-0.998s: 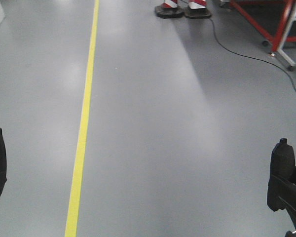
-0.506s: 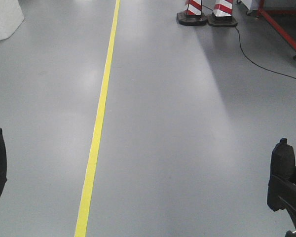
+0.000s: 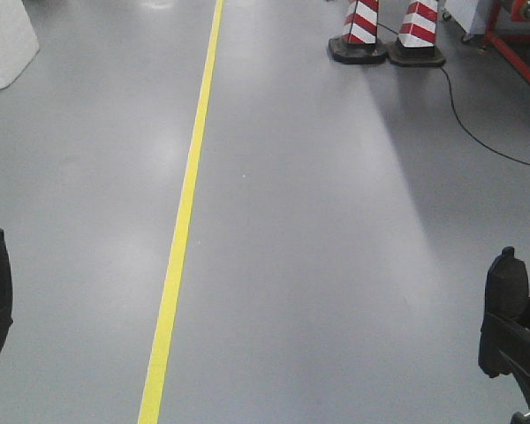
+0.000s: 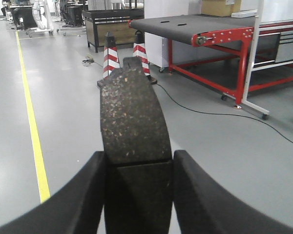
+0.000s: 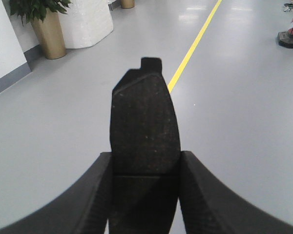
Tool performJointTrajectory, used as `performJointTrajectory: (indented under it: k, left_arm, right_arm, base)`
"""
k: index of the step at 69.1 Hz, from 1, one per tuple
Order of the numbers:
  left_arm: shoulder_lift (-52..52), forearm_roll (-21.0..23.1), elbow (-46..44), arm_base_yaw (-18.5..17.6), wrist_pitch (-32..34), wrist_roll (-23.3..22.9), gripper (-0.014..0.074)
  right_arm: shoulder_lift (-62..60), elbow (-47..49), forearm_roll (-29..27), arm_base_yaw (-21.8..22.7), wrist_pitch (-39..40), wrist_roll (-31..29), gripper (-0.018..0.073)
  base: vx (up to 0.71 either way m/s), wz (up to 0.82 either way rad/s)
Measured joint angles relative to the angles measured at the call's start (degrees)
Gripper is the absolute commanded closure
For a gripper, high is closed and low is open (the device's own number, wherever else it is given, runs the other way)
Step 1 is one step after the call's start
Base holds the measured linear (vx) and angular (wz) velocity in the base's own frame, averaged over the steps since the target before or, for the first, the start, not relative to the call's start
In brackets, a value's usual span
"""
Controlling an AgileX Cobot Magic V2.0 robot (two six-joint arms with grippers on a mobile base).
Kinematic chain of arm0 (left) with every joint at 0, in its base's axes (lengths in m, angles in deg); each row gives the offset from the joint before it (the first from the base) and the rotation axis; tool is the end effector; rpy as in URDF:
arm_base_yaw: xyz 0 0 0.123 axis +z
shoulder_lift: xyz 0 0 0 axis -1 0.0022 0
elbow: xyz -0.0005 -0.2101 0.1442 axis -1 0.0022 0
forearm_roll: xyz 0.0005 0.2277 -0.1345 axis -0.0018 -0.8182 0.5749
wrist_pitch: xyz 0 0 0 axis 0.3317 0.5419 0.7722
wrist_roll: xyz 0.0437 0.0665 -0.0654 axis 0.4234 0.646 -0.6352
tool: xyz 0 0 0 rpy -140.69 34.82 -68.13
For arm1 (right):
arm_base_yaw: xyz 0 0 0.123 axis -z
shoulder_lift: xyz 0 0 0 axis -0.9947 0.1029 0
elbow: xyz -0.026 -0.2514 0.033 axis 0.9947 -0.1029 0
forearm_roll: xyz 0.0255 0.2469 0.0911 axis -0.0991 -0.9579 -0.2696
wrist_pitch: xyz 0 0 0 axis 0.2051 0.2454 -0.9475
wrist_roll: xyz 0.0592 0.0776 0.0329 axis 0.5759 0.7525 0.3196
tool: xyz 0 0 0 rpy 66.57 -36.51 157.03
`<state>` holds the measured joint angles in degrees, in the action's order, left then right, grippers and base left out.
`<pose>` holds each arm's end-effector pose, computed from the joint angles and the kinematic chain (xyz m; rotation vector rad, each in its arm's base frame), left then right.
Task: Move and align brake pads A on conveyor
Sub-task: 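Drive along the yellow floor line past the striped cones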
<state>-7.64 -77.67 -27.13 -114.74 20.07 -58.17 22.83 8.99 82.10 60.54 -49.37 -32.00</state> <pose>0.1264 -0.0570 0.2451 0.3203 1.6702 -0.3454 0.1298 0.0550 0.2497 -0.2880 1.8646 0.3346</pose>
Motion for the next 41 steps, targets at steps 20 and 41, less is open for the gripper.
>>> performJointTrajectory:
  k: [20, 41]
  left_arm:
    - [0.00, 0.00, 0.00, 0.00, 0.00, 0.00, 0.0449]
    - [0.00, 0.00, 0.00, 0.00, 0.00, 0.00, 0.0449]
  right_arm:
    - [0.00, 0.00, 0.00, 0.00, 0.00, 0.00, 0.0533]
    - [0.00, 0.00, 0.00, 0.00, 0.00, 0.00, 0.0533]
  base:
    - [0.63, 0.06]
    - [0.65, 0.05]
